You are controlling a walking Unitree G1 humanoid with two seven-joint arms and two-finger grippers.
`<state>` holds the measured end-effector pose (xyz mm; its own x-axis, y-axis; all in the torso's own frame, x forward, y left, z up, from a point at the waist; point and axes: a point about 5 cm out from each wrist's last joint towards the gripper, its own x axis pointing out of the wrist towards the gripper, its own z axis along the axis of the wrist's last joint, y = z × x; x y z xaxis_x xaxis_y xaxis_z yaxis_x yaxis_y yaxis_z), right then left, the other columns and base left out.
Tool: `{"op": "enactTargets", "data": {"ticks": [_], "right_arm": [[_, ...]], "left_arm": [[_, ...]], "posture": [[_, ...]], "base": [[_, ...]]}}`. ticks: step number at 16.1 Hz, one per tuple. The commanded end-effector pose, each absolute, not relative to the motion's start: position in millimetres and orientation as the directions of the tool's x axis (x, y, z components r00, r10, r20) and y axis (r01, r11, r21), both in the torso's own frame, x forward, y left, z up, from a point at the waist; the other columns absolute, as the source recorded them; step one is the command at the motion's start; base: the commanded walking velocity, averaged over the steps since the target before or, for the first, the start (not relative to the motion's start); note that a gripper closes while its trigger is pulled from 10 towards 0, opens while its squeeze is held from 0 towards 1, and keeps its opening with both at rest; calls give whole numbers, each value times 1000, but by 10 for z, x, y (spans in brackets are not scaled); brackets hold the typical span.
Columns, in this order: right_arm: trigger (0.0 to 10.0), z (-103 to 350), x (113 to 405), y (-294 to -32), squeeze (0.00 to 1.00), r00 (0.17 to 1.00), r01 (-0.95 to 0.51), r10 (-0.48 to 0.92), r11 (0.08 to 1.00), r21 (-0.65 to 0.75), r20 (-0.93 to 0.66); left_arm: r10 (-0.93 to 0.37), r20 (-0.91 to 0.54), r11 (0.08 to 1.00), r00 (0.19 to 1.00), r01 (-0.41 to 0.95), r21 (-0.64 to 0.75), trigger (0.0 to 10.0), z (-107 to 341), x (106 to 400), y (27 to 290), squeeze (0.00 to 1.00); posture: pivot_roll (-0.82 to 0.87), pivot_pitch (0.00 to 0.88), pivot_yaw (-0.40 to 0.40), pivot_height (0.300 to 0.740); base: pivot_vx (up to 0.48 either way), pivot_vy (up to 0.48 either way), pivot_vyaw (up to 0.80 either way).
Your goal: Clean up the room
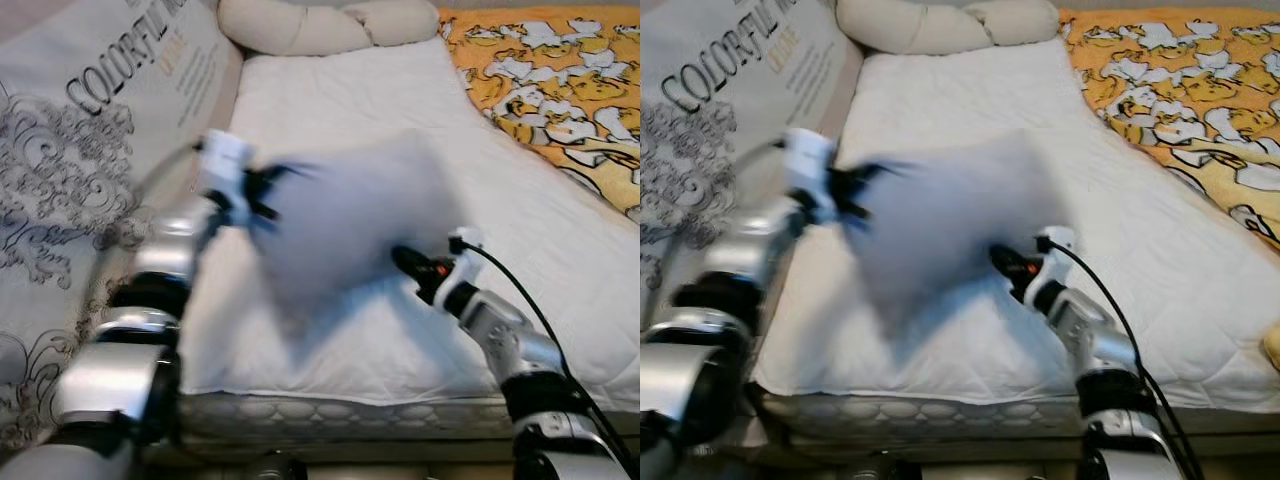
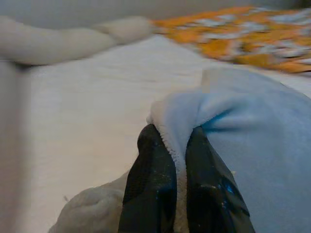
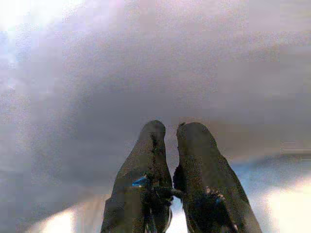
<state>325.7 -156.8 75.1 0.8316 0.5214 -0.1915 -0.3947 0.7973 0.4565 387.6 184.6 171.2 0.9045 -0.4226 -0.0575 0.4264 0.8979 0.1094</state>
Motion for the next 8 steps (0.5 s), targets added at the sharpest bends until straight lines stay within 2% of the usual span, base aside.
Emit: {"op": "enactTargets", "data": {"ticks": [1,4,8], "right_arm": [[10000,734,3287,-1481,0,828,-398,521,807,436,-207],[10000,755,3374,-1193,0,819,-425,535,808,407,-207],[10000,664,3351,-852,0,782,-458,572,796,396,-247]], "left_arm": [[-330,-28,933,944,330,143,0,1761,3853,2099,0],[-80,-37,958,996,88,272,0,1657,3626,2763,0],[153,-125,908,980,-89,408,0,1148,3191,3165,0]], "posture": [[44,0,66,740],[78,0,53,740],[109,0,31,740]], "base": [[0,0,0],[0,0,0],[0,0,0]]}}
